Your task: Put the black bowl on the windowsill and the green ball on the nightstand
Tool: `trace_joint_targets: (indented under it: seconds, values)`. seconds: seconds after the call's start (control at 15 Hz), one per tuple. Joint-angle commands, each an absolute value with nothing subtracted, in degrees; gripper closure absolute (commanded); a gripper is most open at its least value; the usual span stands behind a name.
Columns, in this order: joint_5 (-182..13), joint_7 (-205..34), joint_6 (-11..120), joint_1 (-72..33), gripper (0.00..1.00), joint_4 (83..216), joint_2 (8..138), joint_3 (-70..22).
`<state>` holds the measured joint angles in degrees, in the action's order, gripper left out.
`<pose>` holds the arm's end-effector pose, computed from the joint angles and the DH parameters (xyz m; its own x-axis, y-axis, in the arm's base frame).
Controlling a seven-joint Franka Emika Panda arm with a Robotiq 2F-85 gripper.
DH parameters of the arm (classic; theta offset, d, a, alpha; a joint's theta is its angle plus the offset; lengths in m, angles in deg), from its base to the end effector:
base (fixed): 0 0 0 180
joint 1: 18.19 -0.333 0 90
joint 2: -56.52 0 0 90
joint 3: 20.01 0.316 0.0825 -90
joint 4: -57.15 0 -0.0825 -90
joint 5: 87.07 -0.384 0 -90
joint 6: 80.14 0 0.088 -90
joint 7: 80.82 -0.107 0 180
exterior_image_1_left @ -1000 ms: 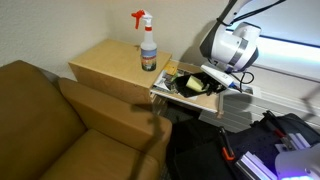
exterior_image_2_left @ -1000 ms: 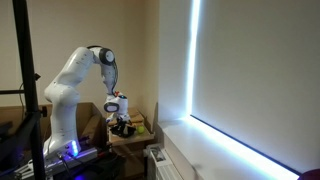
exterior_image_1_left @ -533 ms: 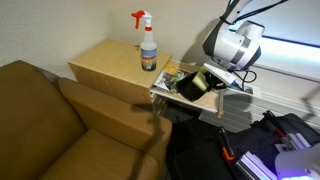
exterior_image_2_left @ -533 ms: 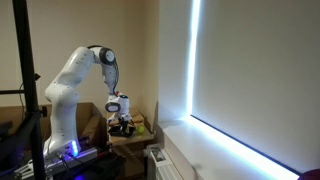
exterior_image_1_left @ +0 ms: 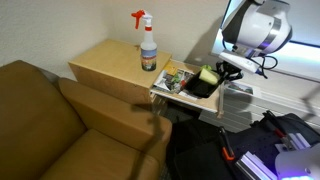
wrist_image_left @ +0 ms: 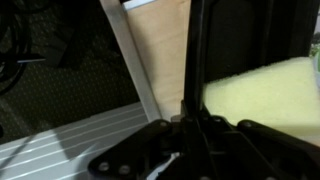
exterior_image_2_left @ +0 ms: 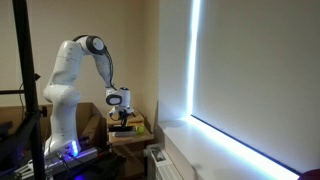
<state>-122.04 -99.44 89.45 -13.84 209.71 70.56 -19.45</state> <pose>0.4042 -0.0651 0.1600 0.5505 -0.8342 -0.0339 -0.8299 -0.5424 -0.1308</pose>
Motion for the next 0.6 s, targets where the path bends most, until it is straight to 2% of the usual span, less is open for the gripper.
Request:
trace_joint_targets:
  seconds: [0.0, 0.2, 0.53]
  values:
    - [-115.87, -97.84, 84.37, -11.85, 0.98, 216.33, 56.13, -24.70]
    - [-120.33, -90.92, 81.61, -8.10, 0.98, 216.61, 47.03, -29.12]
    - [-125.31, -85.25, 72.27, -2.54, 0.98, 211.03, 38.92, -43.19]
